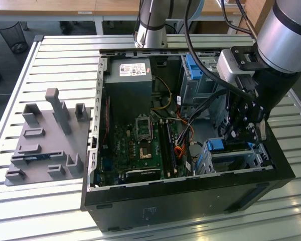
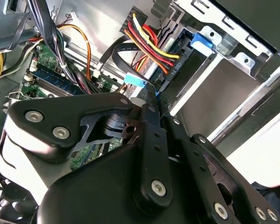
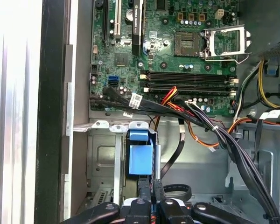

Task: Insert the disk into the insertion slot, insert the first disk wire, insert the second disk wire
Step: 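Insert the second disk wire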

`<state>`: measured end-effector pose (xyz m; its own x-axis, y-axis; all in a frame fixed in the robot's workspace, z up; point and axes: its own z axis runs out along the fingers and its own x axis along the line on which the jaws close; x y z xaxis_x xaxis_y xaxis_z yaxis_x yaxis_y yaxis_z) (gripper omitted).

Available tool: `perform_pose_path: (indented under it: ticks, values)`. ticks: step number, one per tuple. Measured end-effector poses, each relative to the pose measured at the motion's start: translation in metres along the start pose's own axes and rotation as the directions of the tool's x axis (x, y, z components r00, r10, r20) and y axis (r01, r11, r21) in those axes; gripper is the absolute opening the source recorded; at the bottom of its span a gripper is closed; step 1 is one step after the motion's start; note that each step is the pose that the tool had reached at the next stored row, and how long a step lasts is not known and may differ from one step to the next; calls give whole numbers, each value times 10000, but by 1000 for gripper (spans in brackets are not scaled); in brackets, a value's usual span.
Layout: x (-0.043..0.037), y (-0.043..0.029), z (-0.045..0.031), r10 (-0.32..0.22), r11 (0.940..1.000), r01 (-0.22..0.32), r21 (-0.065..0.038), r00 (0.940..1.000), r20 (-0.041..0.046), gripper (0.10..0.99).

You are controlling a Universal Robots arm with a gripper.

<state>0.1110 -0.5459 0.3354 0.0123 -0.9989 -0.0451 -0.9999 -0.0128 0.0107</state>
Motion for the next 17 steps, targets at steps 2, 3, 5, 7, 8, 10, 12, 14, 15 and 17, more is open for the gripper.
perform_pose_path:
  ticks: [2,3,5,7,8,10,12,14,15,17]
  values:
    - [28,0,2,-1,10000,1,1,10000,72,149]
    - [40,1,3,-1,10000,1,1,10000,93,149]
    - [58,1,5,-2,10000,2,2,9999,162,149]
    - [64,0,5,-3,10000,3,4,9996,297,149]
    - [66,-1,6,-4,10000,4,5,9993,379,149]
    - [69,-2,7,-5,10000,5,6,9989,466,149]
    - [69,-4,8,-5,10000,5,6,9989,466,149]
    - [70,-6,11,-5,10000,5,5,9989,467,149]
    - [70,-7,12,-5,10000,5,5,9989,468,149]
    - [72,-11,15,-6,10000,5,6,9989,470,149]
